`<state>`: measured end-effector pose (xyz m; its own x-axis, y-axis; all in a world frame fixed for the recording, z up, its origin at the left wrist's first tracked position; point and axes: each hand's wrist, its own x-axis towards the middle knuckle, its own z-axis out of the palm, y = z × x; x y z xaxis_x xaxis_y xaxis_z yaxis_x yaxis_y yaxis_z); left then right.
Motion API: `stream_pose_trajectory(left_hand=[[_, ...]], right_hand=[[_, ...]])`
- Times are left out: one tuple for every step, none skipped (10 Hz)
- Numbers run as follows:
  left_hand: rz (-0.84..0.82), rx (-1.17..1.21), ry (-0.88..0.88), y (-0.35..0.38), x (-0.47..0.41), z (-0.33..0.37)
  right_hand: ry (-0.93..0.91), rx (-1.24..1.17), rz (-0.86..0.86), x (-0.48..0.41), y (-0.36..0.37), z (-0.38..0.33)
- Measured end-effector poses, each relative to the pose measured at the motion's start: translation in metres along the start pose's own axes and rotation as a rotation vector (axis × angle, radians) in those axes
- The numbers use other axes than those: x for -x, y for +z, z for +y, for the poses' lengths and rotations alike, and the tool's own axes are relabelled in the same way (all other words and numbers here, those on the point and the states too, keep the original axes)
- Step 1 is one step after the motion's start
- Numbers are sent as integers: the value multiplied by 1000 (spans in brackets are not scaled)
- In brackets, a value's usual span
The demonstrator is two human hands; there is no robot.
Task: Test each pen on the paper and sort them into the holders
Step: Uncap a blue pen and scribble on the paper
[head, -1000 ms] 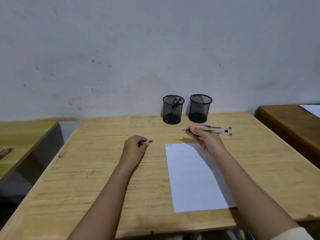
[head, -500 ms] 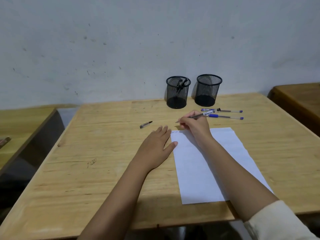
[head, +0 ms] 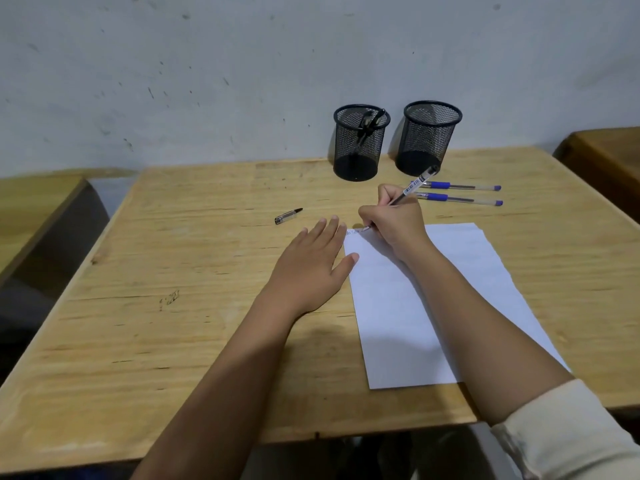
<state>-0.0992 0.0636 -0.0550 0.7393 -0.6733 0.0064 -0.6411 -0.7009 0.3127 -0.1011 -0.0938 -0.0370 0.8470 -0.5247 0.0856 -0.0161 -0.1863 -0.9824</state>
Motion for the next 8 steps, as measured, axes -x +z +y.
stream_pose_trajectory(left_hand=[[-8, -8, -6, 0, 0, 0], [-13, -9, -6, 0, 0, 1], [-8, -5, -7, 0, 0, 0], [-2, -2, -6, -1, 1, 1], [-4, 1, -8, -1, 1, 1], [-7, -2, -10, -1, 1, 1], [-6, -1, -8, -1, 1, 1], [-2, -2, -8, -1, 1, 1]], right_hand=[[-15, 14, -6, 0, 0, 1], [-40, 31, -11, 1, 1, 1], [-59, 34, -17, 1, 2, 1], [-45, 35, -20, 0, 2, 0], [-60, 25, -7, 0, 1, 1], [-46, 17, -49, 1, 1, 0], [-25, 1, -34, 1, -1, -1], [-48, 28, -8, 2, 0, 0]])
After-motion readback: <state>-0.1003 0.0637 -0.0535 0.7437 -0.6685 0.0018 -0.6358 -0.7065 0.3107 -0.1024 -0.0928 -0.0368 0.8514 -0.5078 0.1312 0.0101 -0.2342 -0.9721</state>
